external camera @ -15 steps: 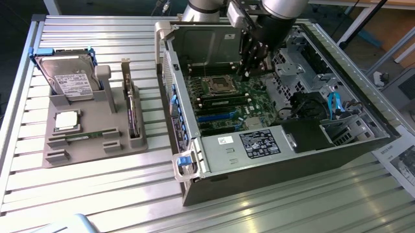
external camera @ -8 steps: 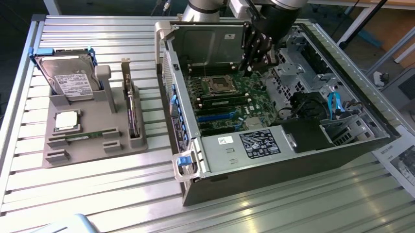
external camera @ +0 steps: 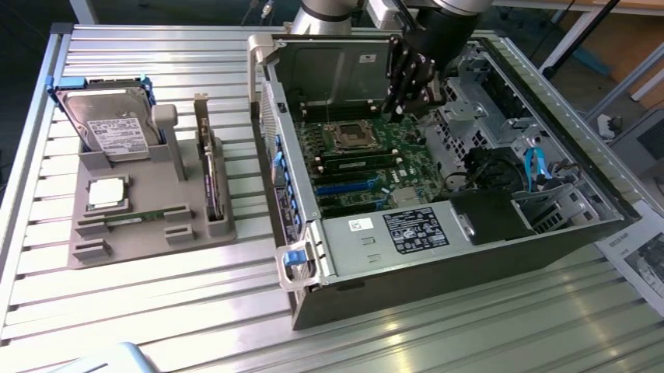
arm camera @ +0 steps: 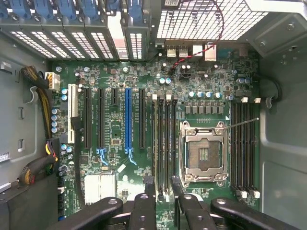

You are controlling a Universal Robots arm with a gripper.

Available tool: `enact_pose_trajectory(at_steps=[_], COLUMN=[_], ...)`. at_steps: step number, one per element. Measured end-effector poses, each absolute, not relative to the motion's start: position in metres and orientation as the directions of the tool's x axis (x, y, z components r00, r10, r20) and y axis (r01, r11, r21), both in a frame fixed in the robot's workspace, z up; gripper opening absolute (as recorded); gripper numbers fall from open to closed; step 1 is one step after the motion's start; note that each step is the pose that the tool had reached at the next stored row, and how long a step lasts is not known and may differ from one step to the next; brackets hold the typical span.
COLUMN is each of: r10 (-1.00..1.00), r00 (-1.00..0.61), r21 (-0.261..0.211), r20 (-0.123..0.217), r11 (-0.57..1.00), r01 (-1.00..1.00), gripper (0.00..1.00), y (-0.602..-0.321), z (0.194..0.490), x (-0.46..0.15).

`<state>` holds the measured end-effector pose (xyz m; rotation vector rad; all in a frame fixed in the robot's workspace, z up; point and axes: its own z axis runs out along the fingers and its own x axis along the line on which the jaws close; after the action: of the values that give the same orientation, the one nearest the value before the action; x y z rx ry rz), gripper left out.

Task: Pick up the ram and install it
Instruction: 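Press down the ram until it locks into place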

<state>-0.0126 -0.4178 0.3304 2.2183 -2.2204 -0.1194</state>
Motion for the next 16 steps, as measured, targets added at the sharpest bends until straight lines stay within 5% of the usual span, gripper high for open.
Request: enact_pose_trajectory(at_steps=[5, 10, 16], r10=[-0.999, -0.999, -0.999], r00=[-0.002, -0.002, -0.002], r21=[0.054, 0.054, 0.054], r20=[-0.053, -0.053, -0.053], r11=[-0.001, -0.001, 0.0], r01=[-0.999, -0.999, -0.999], gripper=[0.26, 0.1, 0.1], y=[-0.4178, -0.4178, -0.4178], z=[0.3304, 0.3305, 0.3304], x=[-0.0126, -0.0126, -0.0127])
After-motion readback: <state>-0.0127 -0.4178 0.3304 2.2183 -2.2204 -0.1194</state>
